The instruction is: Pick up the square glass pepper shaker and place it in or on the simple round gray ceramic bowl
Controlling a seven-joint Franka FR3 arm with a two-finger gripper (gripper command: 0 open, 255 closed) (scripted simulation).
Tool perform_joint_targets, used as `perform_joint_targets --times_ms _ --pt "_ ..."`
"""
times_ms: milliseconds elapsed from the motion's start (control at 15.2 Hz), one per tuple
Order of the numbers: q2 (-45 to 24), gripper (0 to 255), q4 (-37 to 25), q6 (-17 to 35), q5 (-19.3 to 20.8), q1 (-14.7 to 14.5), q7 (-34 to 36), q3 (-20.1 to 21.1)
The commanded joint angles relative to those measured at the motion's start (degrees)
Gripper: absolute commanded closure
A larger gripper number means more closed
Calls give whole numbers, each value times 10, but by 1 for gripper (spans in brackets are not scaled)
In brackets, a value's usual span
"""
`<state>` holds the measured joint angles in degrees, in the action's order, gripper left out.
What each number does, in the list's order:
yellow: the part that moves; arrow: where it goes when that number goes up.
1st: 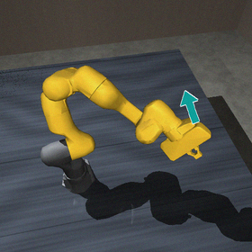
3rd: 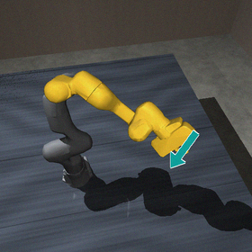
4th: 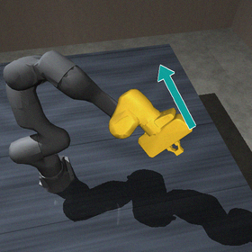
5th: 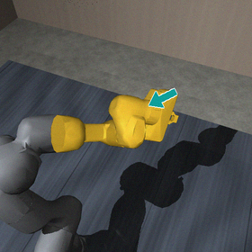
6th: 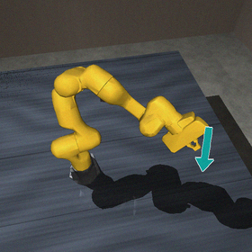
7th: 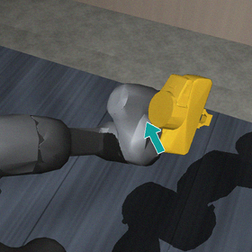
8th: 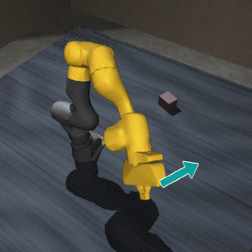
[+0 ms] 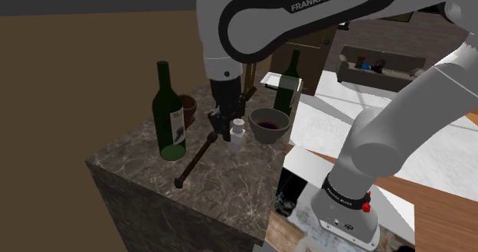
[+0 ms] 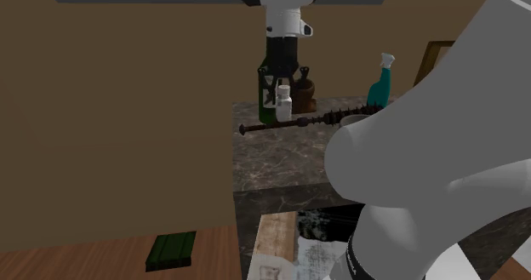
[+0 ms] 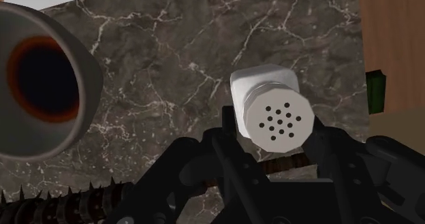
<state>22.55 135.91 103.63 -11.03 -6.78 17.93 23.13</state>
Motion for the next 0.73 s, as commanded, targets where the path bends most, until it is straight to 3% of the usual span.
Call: perform_joint_targets --times_ms 0,660 --pt "5 255 -11 -17 0 0 0 -2" --pt "26 255 -58 -86 8 6 -13 -23"
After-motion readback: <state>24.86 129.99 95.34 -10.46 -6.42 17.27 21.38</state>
